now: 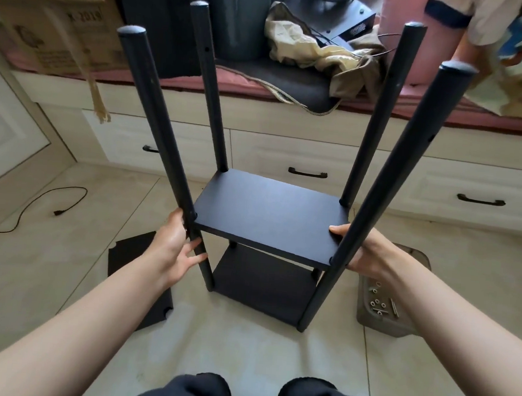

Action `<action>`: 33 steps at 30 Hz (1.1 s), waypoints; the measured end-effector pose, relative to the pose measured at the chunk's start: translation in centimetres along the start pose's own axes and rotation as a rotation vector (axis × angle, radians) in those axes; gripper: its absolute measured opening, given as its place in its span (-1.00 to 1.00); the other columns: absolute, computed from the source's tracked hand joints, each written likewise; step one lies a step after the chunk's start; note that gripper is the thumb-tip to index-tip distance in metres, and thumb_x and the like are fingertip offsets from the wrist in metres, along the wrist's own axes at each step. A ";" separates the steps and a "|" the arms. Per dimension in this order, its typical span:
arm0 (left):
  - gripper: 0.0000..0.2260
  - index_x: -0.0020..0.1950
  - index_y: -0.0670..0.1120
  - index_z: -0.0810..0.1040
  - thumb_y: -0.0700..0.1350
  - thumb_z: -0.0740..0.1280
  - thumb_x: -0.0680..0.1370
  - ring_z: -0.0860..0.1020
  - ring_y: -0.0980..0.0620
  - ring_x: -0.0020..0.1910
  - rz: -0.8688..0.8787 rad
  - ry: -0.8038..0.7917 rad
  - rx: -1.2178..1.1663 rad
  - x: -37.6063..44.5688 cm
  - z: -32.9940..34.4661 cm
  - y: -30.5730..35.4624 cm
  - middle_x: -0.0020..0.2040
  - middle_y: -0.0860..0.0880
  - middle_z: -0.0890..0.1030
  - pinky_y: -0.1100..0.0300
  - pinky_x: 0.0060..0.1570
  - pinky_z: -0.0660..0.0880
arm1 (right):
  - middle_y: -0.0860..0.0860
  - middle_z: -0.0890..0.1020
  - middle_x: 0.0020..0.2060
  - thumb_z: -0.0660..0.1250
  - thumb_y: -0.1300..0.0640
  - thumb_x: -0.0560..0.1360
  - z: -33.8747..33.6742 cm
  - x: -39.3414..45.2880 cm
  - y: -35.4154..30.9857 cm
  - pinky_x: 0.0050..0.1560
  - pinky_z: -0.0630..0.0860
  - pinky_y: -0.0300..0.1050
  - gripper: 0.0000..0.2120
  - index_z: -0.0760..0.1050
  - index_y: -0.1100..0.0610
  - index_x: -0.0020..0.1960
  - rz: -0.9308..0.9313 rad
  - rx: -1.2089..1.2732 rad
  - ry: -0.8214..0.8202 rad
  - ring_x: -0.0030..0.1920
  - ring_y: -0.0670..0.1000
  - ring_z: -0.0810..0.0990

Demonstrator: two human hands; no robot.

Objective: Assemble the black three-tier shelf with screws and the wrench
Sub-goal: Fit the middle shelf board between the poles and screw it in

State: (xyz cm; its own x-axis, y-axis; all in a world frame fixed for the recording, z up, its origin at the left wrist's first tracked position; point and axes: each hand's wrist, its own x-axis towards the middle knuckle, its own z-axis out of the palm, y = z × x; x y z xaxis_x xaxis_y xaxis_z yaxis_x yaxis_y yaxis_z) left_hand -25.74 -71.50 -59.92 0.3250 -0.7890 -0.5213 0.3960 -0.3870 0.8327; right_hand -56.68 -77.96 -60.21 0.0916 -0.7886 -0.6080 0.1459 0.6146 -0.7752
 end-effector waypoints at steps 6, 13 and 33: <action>-0.68 0.45 -0.03 0.45 -0.06 0.24 0.69 0.37 0.00 0.45 0.045 -0.089 0.207 3.1 0.8 2.4 0.42 0.00 0.48 -0.07 0.37 0.34 | 0.21 0.70 -0.26 0.23 0.34 0.57 -0.5 -0.7 -0.5 -0.38 0.63 0.05 -0.83 0.53 0.30 0.11 0.030 0.007 0.031 -0.27 0.19 0.72; -0.72 0.30 -0.21 0.50 -0.20 0.38 0.60 0.62 -0.06 0.19 -0.025 -0.161 0.258 2.5 4.2 1.0 0.11 -0.06 0.64 0.03 0.17 0.56 | 0.26 0.56 0.17 0.17 0.36 0.61 3.2 -1.1 1.4 -0.21 0.58 0.27 -0.73 0.41 0.32 0.29 0.058 0.152 0.094 0.05 0.28 0.63; -0.61 0.36 -0.23 0.42 -0.38 0.36 0.55 0.70 -0.26 0.02 -0.140 -0.335 -0.084 -1.2 6.2 -4.7 0.16 -0.27 0.66 -0.04 -0.16 0.67 | 0.18 0.60 0.11 0.23 0.26 0.63 4.6 -2.0 3.8 -0.27 0.68 0.09 -0.73 0.36 0.15 0.32 -0.090 0.234 -0.028 -0.01 0.20 0.66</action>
State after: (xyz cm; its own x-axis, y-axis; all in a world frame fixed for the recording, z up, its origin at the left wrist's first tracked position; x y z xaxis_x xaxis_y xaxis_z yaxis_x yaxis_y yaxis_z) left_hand -33.37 -71.69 -62.03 -0.0312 -0.8490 -0.5274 0.4907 -0.4727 0.7319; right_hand -51.77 -74.15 -61.17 0.0945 -0.8423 -0.5306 0.3786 0.5233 -0.7634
